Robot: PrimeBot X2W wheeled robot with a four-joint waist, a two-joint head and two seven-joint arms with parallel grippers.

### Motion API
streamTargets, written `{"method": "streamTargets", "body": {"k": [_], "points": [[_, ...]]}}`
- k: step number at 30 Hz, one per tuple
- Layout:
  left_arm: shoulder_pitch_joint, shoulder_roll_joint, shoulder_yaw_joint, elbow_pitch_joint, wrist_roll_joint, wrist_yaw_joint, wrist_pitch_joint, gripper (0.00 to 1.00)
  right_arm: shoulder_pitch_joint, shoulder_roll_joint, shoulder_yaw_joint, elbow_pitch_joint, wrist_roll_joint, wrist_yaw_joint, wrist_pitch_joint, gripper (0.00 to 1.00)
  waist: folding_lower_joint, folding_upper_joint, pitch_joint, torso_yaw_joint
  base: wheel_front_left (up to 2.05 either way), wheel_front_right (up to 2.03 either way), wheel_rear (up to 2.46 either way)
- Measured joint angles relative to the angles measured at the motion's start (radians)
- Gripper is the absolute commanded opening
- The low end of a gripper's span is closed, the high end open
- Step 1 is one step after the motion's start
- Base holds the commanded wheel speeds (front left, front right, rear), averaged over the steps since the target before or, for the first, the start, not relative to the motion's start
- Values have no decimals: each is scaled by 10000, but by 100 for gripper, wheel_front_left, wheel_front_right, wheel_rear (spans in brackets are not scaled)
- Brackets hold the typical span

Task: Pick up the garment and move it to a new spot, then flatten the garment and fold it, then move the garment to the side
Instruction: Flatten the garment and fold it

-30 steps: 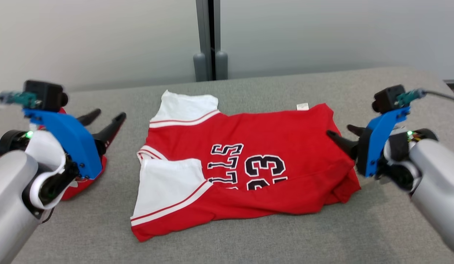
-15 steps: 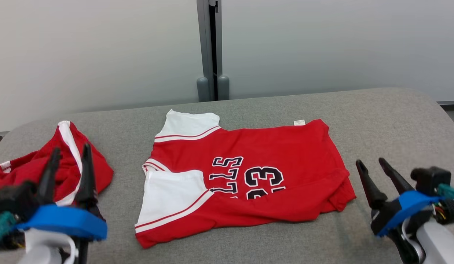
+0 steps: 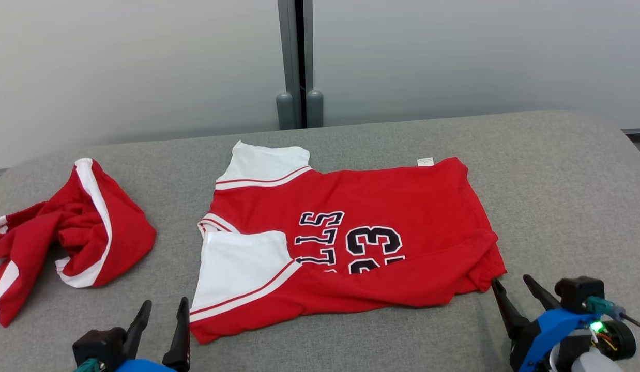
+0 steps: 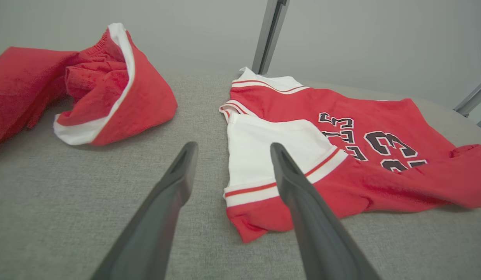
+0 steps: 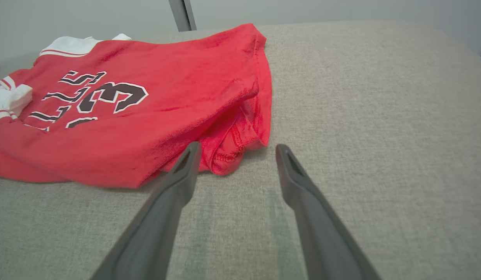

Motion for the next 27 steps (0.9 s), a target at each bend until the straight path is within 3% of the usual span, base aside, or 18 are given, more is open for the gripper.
{"method": "streamTargets", "body": {"k": [8,23,24,25,27], "points": [[-872,-251,-692,991,-151,-537,1225,100,-1331,90,357,1377,-282,0,1214,100,2,1,468,219,0,0,0],[-2071,-715,-1417,2711,-685,-1204,3281,100,-2495,272,608,3018,-500,0,1417,100,0,0,1006,404,0,0,0],[-2154,-727,-1423,2803,-740,-1225,3425,100,-2541,282,683,3085,-502,-2,1427,84,1,0,1010,396,0,0,0],[-2222,-767,-1411,2890,-830,-1227,3524,90,-2602,293,746,3149,-499,-2,1494,65,0,0,1009,388,0,0,0],[-2335,-823,-1394,3064,-928,-1273,3655,37,-2655,318,888,3208,-445,0,1505,20,0,0,996,364,0,0,0]]}}
